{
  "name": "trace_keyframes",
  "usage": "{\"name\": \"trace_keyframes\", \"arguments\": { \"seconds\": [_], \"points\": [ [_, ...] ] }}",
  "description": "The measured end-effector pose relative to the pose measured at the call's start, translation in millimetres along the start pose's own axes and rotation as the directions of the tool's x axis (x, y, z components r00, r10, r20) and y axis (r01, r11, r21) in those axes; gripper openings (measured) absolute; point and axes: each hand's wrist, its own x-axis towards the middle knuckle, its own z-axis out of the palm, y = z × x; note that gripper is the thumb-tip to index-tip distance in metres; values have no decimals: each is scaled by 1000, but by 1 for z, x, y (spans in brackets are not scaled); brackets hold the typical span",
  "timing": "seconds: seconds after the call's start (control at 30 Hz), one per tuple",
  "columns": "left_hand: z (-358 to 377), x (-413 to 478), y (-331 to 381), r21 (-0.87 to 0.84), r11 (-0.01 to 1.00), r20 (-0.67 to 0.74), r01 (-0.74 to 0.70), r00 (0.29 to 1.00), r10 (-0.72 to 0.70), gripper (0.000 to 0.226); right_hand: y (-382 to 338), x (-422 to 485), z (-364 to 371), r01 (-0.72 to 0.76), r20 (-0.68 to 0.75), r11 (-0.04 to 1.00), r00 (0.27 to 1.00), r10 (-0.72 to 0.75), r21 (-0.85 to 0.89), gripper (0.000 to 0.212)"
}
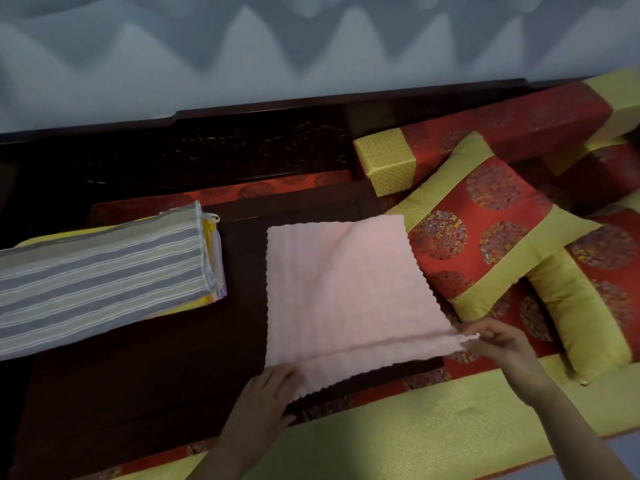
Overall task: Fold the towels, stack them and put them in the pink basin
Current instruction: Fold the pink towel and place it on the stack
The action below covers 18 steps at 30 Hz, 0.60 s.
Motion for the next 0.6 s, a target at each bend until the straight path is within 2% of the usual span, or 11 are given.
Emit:
{"name": "trace_keyframes", "arguments": {
  "seconds": [0.1, 0.17, 0.27, 0.3, 0.37, 0.43, 0.5, 0.6],
  "points": [
    [-6, 4, 3, 7, 1000, -76, -3, 997, 3, 50, -5, 2, 8, -3, 42, 1000, 999, 3, -7, 8],
    [-13, 5, 1, -40, 999, -130, 19, 991, -24, 33, -9, 8, 11, -11, 64, 1000, 998, 11, 7, 6],
    [-41, 6, 3, -286, 957, -100, 53, 991, -85, 24, -18, 22, 16, -34, 74, 994, 997, 26, 103, 26],
    [-55, 7, 5, -374, 923, -102, 95, 985, -142, 20, -21, 29, 18, -56, 65, 989, 997, 48, 134, 30],
    [-84, 16, 8, -590, 787, -78, 181, 957, -279, 20, -30, 45, 25, -67, 28, 986, 998, 63, 154, 50],
    [-112, 34, 6, -744, 650, -169, 155, 897, -408, 24, -40, 62, 32, -37, -33, 983, 998, 44, 179, 61],
    [-138, 61, -1, -801, 592, -272, 83, 831, -485, 18, -51, 79, 40, -18, -97, 978, 995, 38, 207, 53],
    [-161, 109, -15, -845, 529, -286, 78, 769, -571, 14, -60, 112, 49, -16, -191, 975, 980, 60, 224, 26]
  ]
}}
